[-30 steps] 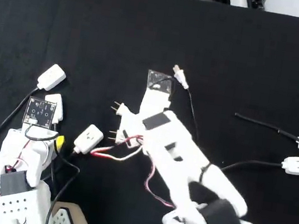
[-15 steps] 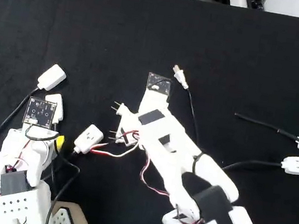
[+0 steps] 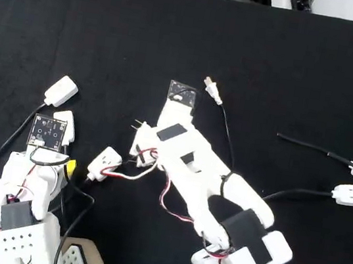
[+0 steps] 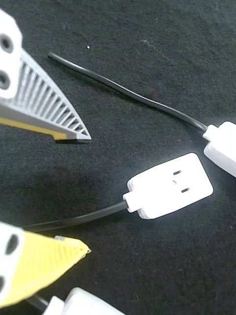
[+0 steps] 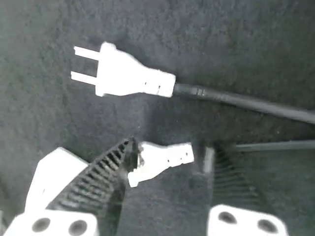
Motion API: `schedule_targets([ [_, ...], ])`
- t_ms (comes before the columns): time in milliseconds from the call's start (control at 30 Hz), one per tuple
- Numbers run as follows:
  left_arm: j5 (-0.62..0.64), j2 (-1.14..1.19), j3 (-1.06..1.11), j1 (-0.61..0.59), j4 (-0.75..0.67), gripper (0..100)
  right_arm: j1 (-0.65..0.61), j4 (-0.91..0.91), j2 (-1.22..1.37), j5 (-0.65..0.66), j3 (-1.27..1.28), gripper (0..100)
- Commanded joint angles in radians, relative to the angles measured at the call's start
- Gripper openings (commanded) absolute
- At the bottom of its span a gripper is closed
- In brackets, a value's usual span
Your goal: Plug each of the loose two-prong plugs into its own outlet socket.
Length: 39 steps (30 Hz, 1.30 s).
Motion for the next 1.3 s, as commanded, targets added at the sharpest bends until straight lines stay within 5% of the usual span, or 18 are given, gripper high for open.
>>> schedule_targets([
  [0, -0.003, -0.005, 0.018, -0.010, -0.014, 31, -0.005, 0.025, 0.027, -0.008, -0.015, 25.0],
  [433, -0.003, -0.005, 0.018, -0.010, -0.014, 31, -0.081, 0.054, 0.110, 0.026, -0.024, 20.1],
  [700, -0.003, -0.005, 0.018, -0.010, -0.014, 31, -0.140, 0.307, 0.211, 0.152, -0.196, 19.8],
  [900, -0.003, -0.005, 0.018, -0.010, -0.014, 31, -0.133, 0.330, 0.219, 0.284, -0.168, 19.2],
  [1067, -0.005, -0.005, 0.018, -0.010, -0.014, 31, -0.037, 0.331, 0.209, 0.400, -0.174, 0.6],
  [1267, -0.006, -0.005, 0.018, -0.010, -0.014, 31, 0.098, 0.416, 0.209, 0.431, -0.259, 1.2],
])
